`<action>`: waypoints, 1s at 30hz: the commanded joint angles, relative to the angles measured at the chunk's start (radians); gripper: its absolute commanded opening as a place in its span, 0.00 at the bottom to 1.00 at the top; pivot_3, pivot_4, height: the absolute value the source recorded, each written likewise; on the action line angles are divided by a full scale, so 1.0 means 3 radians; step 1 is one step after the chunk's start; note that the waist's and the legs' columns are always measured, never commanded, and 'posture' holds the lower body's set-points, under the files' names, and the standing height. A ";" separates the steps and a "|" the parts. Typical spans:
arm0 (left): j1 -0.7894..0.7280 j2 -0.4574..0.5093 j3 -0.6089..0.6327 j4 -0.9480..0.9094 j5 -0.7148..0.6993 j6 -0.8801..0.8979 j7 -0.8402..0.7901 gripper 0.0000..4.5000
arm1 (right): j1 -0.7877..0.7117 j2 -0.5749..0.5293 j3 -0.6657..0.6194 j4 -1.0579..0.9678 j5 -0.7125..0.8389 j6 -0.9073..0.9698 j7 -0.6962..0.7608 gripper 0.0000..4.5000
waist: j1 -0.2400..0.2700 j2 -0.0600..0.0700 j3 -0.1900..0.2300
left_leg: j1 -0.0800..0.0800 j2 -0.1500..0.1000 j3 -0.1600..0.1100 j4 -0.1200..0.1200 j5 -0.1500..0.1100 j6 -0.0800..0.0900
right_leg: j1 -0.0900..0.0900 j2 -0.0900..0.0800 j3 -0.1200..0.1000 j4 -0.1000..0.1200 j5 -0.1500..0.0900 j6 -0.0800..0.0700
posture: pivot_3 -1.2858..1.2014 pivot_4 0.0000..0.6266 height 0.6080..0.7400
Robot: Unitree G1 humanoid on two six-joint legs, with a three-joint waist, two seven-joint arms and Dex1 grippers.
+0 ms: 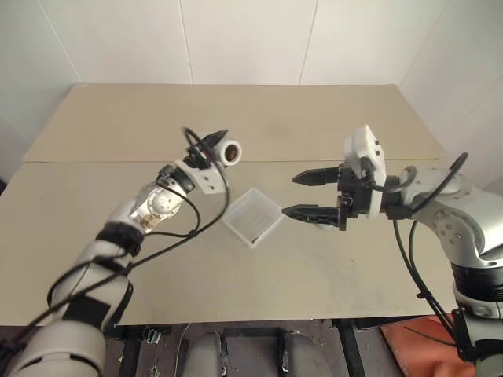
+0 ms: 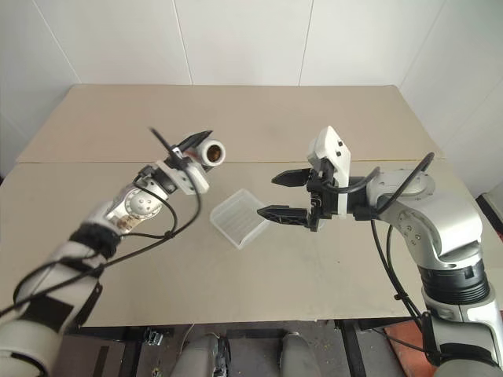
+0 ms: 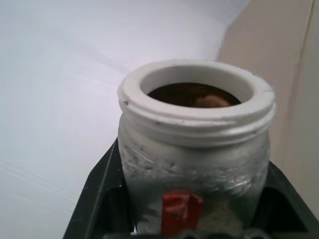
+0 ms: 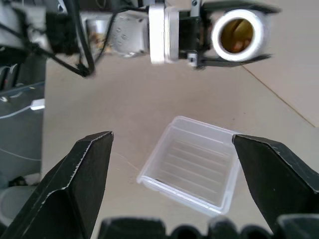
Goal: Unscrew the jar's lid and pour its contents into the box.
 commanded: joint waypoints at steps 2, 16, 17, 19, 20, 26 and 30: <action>0.0337 0.0067 0.0643 -0.1041 -0.1267 0.1305 -0.0824 0.45 | -0.0015 0.0089 -0.0088 0.0040 -0.0075 -0.0247 -0.0042 0.99 | -0.0003 0.0000 0.0000 | 0.0001 0.0000 -0.0003 0.0004 -0.0001 0.0001 | 0.0004 0.0002 0.0000 0.0000 0.0000 0.0000 | 0.52 0.24 1.00; 0.1290 -0.0197 0.1260 -0.2011 -0.1704 0.2534 -0.0996 0.45 | 0.0032 0.0174 0.0024 0.0154 -0.0389 -0.0459 -0.0117 0.99 | 0.0031 0.0001 0.0000 | 0.0043 -0.0003 -0.0009 0.0012 -0.0022 0.0037 | 0.0054 0.0002 -0.0002 -0.0014 0.0001 0.0001 | 0.52 0.24 1.00; 0.1311 -0.0225 0.1263 -0.1977 -0.1656 0.2504 -0.0985 0.45 | 0.0033 0.0174 0.0026 0.0147 -0.0392 -0.0452 -0.0119 0.99 | 0.0033 0.0000 0.0000 | 0.0044 -0.0003 -0.0008 0.0012 -0.0022 0.0036 | 0.0054 0.0002 -0.0002 -0.0014 0.0001 0.0001 | 0.52 0.24 1.00; 0.1338 -0.0306 0.1290 -0.1912 -0.1600 0.2487 -0.0955 0.45 | 0.0043 0.0166 0.0025 0.0129 -0.0398 -0.0442 -0.0112 0.99 | 0.0036 0.0001 0.0000 | 0.0045 -0.0003 -0.0008 0.0012 -0.0022 0.0036 | 0.0055 0.0003 -0.0001 -0.0013 0.0002 -0.0001 | 0.52 0.24 1.00; 0.1347 -0.0334 0.1293 -0.1872 -0.1559 0.2470 -0.0954 0.45 | 0.0048 0.0161 0.0027 0.0121 -0.0402 -0.0439 -0.0109 0.99 | 0.0037 0.0001 0.0000 | 0.0046 -0.0003 -0.0008 0.0012 -0.0022 0.0036 | 0.0056 0.0003 -0.0001 -0.0013 0.0002 -0.0001 | 0.52 0.24 1.00; 0.1399 -0.0445 0.1282 -0.1664 -0.1285 0.2277 -0.0992 0.64 | 0.0056 0.0142 0.0026 0.0087 -0.0394 -0.0427 -0.0088 1.00 | 0.0040 0.0001 0.0000 | 0.0051 -0.0003 -0.0007 0.0012 -0.0022 0.0037 | 0.0059 0.0002 0.0000 -0.0014 0.0002 -0.0001 | 0.52 0.24 1.00; 0.1459 -0.0460 0.1324 -0.1665 -0.1210 0.2243 -0.1024 0.92 | 0.0063 0.0137 0.0035 0.0068 -0.0395 -0.0419 -0.0081 1.00 | 0.0038 0.0001 0.0000 | 0.0051 -0.0003 -0.0008 0.0012 -0.0022 0.0037 | 0.0060 0.0002 0.0000 -0.0014 0.0003 -0.0001 | 0.52 0.24 1.00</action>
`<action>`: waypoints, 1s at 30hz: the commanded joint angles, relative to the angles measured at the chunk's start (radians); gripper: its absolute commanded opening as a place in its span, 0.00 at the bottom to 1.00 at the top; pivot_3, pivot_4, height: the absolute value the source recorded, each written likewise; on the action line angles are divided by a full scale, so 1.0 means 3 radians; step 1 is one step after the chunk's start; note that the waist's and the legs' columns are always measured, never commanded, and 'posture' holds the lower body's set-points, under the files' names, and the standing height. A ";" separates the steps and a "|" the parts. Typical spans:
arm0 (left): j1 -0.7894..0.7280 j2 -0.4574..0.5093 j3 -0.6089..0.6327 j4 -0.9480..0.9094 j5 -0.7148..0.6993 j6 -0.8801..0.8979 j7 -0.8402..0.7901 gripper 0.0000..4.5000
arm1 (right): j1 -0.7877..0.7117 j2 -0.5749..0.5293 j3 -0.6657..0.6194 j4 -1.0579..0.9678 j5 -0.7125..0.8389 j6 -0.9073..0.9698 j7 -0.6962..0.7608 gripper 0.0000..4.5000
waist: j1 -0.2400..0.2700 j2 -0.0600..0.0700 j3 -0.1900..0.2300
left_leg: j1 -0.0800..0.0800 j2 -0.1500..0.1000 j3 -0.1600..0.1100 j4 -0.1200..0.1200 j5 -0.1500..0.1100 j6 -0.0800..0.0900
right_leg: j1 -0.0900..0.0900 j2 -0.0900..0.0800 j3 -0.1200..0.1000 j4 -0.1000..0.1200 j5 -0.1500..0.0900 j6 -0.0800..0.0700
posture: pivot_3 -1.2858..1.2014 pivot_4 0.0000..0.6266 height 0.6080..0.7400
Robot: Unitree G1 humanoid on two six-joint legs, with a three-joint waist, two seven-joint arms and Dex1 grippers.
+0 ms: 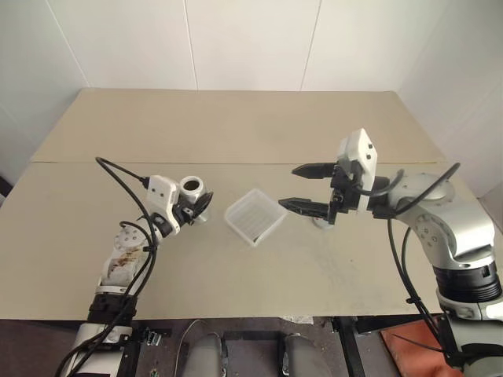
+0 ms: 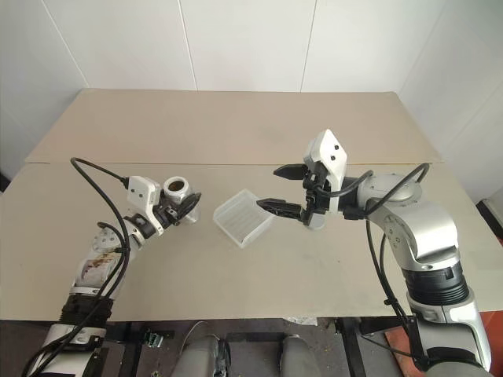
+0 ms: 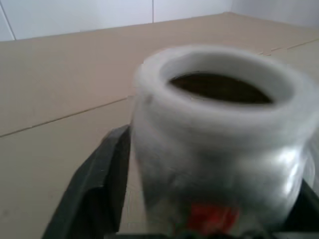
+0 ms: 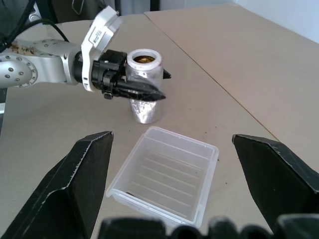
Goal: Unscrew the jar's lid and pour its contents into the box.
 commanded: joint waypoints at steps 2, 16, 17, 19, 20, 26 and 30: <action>0.0091 0.0035 0.0131 -0.0135 0.0035 -0.0108 -0.0060 0.99 | -0.0013 -0.0053 -0.0018 -0.0141 -0.0007 -0.0042 0.0022 1.00 | -0.0001 0.0000 0.0000 | 0.0000 0.0000 0.0000 0.0000 0.0000 0.0000 | 0.0000 0.0000 0.0000 0.0000 0.0000 0.0000 | 0.52 0.24 1.00; 0.1592 0.1435 0.1324 -0.1893 -0.1027 0.0524 -0.1520 0.99 | 0.0448 -0.0443 -0.0233 -0.0119 -0.0129 -0.0385 0.0262 1.00 | -0.0021 0.0001 0.0000 | 0.0005 0.0004 -0.0001 -0.0009 -0.0001 0.0000 | -0.0005 -0.0006 0.0001 -0.0002 -0.0003 -0.0004 | 0.52 0.24 1.00; 0.1604 0.1497 0.1445 -0.1913 -0.1145 0.0587 -0.1598 0.99 | 0.0511 -0.0487 -0.0273 -0.0079 -0.0155 -0.0484 0.0314 1.00 | -0.0011 0.0003 0.0000 | 0.0005 0.0004 -0.0001 -0.0009 -0.0001 -0.0001 | -0.0003 -0.0005 -0.0001 -0.0004 -0.0004 -0.0006 | 0.52 0.24 1.00; 0.1600 0.1617 0.1669 -0.1921 -0.1321 0.0634 -0.1813 0.99 | 0.0667 -0.0560 -0.0428 -0.0002 -0.0151 -0.0656 0.0414 1.00 | -0.0001 0.0002 0.0000 | 0.0008 0.0003 0.0002 -0.0009 -0.0001 -0.0001 | -0.0001 -0.0005 0.0000 -0.0003 -0.0006 -0.0008 | 0.52 0.24 1.00; 0.1600 0.1662 0.1752 -0.1918 -0.1381 0.0638 -0.1915 0.99 | 0.0734 -0.0606 -0.0497 0.0044 -0.0149 -0.0714 0.0467 1.00 | 0.0002 0.0002 0.0000 | 0.0008 0.0005 0.0001 -0.0009 0.0000 -0.0002 | 0.0000 -0.0003 -0.0001 -0.0005 -0.0006 -0.0008 | 0.52 0.24 1.00; 0.1515 0.1678 0.1803 -0.1789 -0.1351 0.0597 -0.2006 0.99 | 0.0909 -0.0739 -0.0658 0.0091 -0.0182 -0.0756 0.0448 1.00 | -0.0017 0.0003 0.0000 | 0.0014 0.0005 0.0006 -0.0012 0.0000 -0.0003 | 0.0000 -0.0001 0.0003 -0.0004 -0.0008 -0.0009 | 0.52 0.24 1.00; 0.1410 0.1591 0.1632 -0.1828 -0.1302 0.0595 -0.1924 0.99 | 0.0899 -0.0731 -0.0622 -0.0013 -0.0168 -0.0645 0.0377 1.00 | -0.0023 0.0003 0.0000 | 0.0022 0.0005 0.0007 -0.0020 0.0003 -0.0007 | 0.0002 0.0001 0.0007 -0.0003 -0.0008 -0.0010 | 0.52 0.24 1.00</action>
